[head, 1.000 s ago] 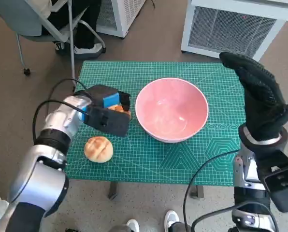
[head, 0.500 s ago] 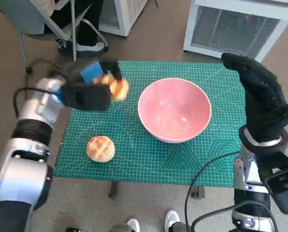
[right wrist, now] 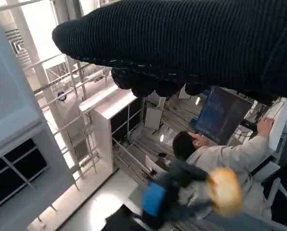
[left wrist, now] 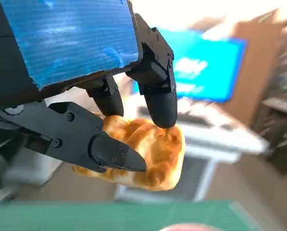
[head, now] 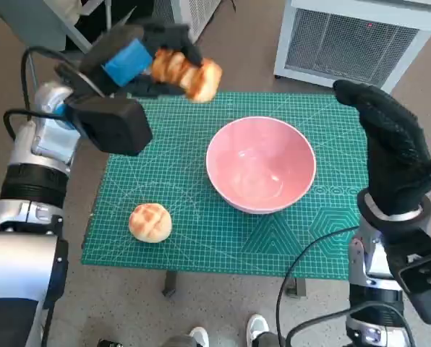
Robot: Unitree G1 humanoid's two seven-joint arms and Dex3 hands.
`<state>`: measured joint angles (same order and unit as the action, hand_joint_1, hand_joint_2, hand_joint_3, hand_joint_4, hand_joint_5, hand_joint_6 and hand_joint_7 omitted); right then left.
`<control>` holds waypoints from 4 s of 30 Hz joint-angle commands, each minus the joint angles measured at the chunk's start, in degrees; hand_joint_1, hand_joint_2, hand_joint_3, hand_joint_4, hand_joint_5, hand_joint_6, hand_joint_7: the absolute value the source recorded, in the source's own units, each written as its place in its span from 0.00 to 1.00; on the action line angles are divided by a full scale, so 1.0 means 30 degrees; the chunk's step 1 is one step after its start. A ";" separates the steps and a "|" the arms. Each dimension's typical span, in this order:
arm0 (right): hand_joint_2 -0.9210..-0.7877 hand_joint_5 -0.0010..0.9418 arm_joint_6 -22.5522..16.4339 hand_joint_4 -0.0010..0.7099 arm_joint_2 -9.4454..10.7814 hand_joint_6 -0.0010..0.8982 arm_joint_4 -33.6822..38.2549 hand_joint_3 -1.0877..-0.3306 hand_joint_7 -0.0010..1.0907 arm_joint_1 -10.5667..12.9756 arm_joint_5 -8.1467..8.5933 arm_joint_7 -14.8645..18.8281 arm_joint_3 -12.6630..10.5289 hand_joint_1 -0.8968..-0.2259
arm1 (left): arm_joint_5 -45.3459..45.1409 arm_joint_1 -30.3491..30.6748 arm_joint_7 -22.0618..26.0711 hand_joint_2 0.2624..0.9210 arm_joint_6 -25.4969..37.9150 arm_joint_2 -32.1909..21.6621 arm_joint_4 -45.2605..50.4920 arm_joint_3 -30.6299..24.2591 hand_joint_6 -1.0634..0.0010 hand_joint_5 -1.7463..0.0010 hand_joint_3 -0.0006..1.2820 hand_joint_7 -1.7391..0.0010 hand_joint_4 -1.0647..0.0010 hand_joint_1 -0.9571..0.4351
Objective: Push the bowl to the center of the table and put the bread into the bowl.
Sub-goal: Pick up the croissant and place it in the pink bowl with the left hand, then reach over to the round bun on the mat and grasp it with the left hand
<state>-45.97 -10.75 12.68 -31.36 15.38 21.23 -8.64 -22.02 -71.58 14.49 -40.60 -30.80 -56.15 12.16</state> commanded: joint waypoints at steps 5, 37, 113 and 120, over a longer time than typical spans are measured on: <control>0.00 0.01 0.0132 0.43 -0.0058 0.00 0.0070 0.44 0.69 0.0324 -0.0333 -0.0314 -0.0041 0.41 | 0.0480 0.0603 0.0087 1.00 -0.1225 -0.0150 0.2353 -0.0380 0.36 0.36 0.04 0.32 0.37 0.69; 0.00 0.01 0.0077 0.44 -0.0138 0.00 -0.0347 0.44 0.70 0.0745 -0.0683 -0.0512 -0.0044 0.41 | -0.3101 -0.0415 -0.0962 1.00 -0.0357 0.5118 -0.2822 0.3441 0.36 0.38 0.03 0.31 0.34 0.69; 0.00 0.00 0.0513 0.43 0.0277 0.00 -0.0470 0.44 0.68 0.0789 0.0082 -0.0465 0.1081 0.44 | 0.5025 1.8840 0.7606 0.88 0.0386 -0.7024 1.4257 -0.4301 0.62 1.00 0.00 0.99 0.72 0.46; 0.00 0.00 0.0510 0.42 0.0189 0.00 -0.0294 0.44 0.67 0.0604 0.0295 -0.0117 0.1072 0.46 | 0.3806 1.8934 0.7291 0.88 0.0804 -0.6143 1.3491 -0.3309 0.63 1.00 0.00 1.00 0.73 0.46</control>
<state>-45.06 -10.06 11.10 -29.48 15.76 19.97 -5.57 -9.02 -15.06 36.82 -39.04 -50.52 -14.60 0.68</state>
